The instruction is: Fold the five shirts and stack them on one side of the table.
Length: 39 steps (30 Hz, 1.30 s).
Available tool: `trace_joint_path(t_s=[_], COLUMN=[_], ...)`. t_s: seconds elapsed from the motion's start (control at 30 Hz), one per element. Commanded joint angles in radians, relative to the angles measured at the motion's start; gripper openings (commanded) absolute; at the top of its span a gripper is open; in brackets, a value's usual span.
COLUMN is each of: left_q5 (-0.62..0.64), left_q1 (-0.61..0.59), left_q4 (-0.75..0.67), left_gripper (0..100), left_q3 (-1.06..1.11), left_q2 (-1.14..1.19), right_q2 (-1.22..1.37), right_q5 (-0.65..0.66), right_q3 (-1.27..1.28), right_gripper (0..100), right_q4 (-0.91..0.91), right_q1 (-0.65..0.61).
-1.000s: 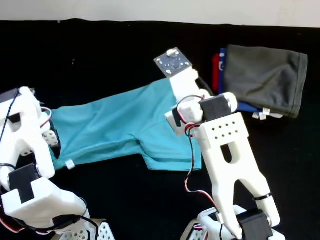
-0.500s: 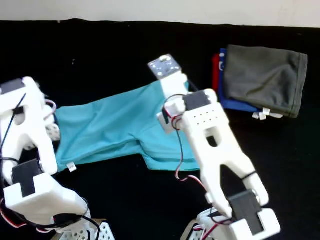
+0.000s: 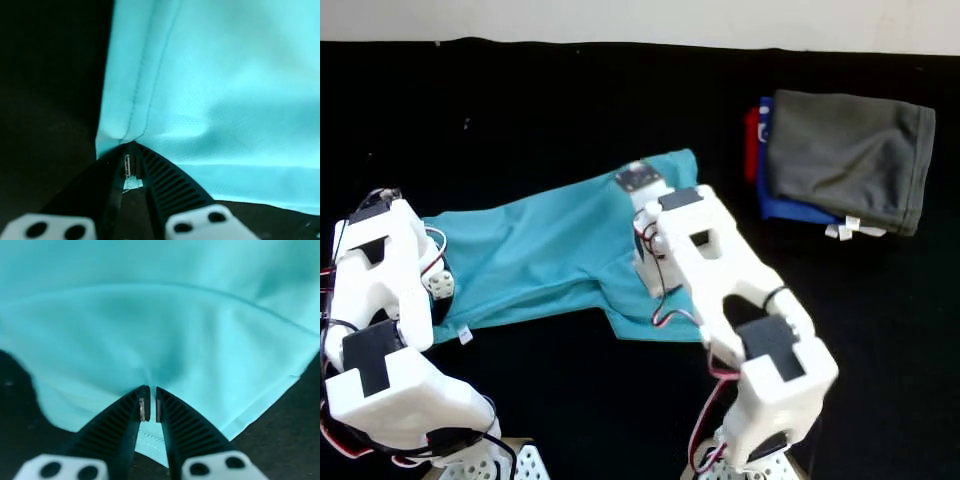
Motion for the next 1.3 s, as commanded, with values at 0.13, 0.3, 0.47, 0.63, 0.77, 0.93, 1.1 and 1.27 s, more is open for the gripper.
trace_joint_path(t_s=[0.13,0.3,0.47,0.63,0.77,0.93,1.1,1.27], left_q5=[0.055,0.055,0.055,0.055,0.055,0.055,0.055,0.055], left_q1=[-0.007,-0.007,-0.007,-0.007,-0.007,-0.007,-0.008,-0.012], left_q4=[-0.038,-0.086,-0.080,-0.086,-0.081,-0.080,-0.080,-0.080], left_gripper=[1,1,1,1,1,1,1,1], left_q3=[0.002,0.035,0.038,0.041,0.035,0.038,0.039,0.039], left_q2=[-0.005,-0.018,-0.019,-0.015,-0.018,-0.018,-0.018,-0.018], right_q2=[-0.045,-0.232,-0.565,-0.783,-0.799,-0.737,-0.553,-0.539], right_q5=[0.002,0.086,0.132,0.158,0.155,0.158,0.160,0.212], right_q3=[0.110,0.326,0.542,0.657,0.668,0.696,0.693,0.693], right_gripper=[3.8,3.8,3.8,5.8,10.9,10.8,10.8,10.8], right_q4=[-0.008,-0.053,-0.130,-0.143,-0.189,-0.303,-0.314,-0.237], right_q1=[0.134,0.142,0.140,0.143,0.143,0.143,0.143,0.174])
